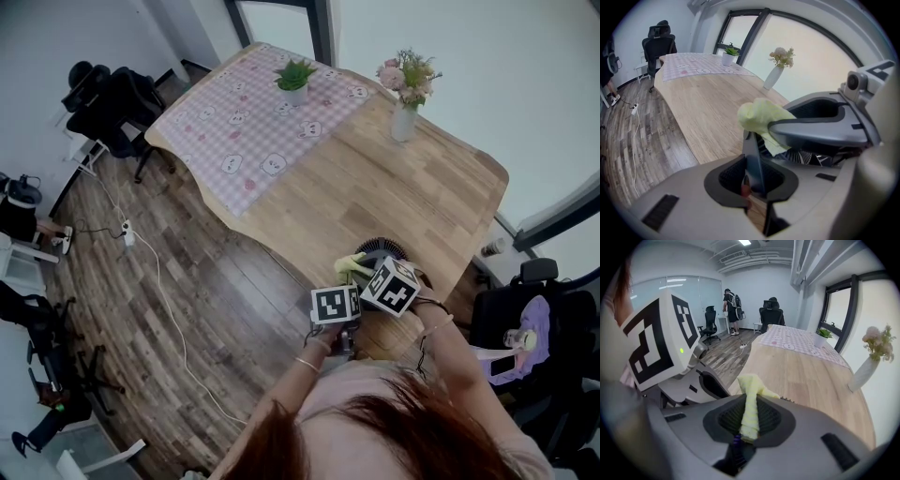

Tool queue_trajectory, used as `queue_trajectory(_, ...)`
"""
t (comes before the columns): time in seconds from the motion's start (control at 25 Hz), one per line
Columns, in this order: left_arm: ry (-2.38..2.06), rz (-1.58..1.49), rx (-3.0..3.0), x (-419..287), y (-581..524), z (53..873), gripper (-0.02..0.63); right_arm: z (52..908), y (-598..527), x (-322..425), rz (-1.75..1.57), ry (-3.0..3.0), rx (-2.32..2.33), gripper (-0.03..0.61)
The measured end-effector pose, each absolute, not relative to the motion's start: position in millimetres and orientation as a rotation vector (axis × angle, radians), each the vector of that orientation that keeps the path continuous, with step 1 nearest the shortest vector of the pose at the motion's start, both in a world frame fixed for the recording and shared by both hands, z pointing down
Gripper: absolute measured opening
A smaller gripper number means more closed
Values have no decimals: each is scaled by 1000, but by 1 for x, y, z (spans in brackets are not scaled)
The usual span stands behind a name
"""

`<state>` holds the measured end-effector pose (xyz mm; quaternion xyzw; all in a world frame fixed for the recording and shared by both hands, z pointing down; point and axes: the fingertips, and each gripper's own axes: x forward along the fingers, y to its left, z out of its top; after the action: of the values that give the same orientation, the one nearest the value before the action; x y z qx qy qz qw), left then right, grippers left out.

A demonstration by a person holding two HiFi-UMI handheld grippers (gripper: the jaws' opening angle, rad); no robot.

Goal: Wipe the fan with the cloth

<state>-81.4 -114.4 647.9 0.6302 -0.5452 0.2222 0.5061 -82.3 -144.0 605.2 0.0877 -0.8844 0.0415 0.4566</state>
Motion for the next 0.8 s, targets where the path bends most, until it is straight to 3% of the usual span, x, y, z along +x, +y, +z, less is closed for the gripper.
queue_trajectory(0.8, -1378, 507, 1481, -82, -113, 648, 58, 604, -159, -83, 73, -2185, 275, 51)
